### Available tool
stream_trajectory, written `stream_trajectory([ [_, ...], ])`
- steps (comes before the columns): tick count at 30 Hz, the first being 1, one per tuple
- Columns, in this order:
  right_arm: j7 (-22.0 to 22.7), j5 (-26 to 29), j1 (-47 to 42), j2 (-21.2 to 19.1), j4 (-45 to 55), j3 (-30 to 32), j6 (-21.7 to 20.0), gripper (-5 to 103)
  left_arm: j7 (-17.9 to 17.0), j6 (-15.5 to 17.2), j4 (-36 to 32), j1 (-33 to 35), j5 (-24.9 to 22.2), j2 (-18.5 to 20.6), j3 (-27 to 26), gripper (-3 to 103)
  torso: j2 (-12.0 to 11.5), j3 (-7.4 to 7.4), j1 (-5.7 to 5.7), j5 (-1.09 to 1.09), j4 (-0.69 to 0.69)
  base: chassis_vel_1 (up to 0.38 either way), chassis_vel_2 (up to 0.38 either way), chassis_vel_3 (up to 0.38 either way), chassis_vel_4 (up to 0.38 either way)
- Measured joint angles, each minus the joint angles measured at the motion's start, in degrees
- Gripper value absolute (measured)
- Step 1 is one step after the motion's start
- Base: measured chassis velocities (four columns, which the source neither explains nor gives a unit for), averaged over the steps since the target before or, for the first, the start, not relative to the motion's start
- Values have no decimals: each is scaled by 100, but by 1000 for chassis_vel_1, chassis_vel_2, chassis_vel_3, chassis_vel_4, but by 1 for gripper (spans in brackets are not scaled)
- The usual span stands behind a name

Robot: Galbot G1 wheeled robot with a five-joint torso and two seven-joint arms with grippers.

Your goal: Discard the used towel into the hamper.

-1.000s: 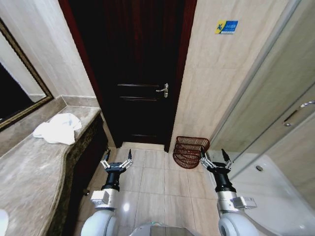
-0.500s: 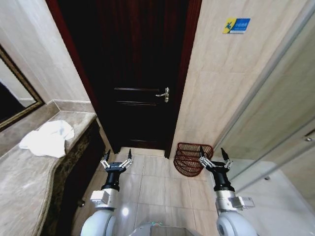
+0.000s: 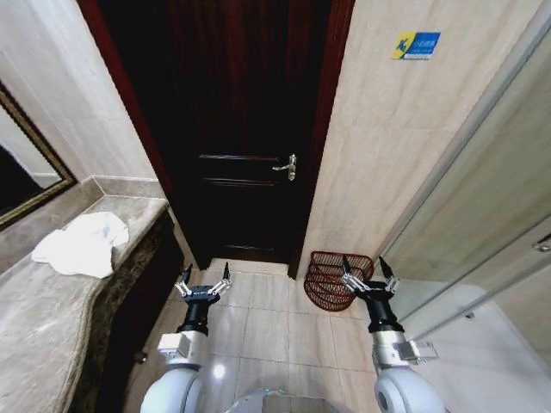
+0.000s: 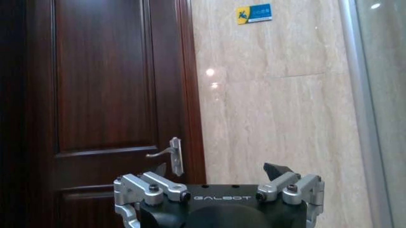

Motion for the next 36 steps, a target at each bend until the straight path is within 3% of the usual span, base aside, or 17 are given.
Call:
stream_trajectory([
  [36, -87, 313, -75, 66, -184, 169, 202, 100, -88, -37, -55, -4, -6, 0, -42, 100, 0, 0, 0, 0, 1, 98, 100, 94, 95],
])
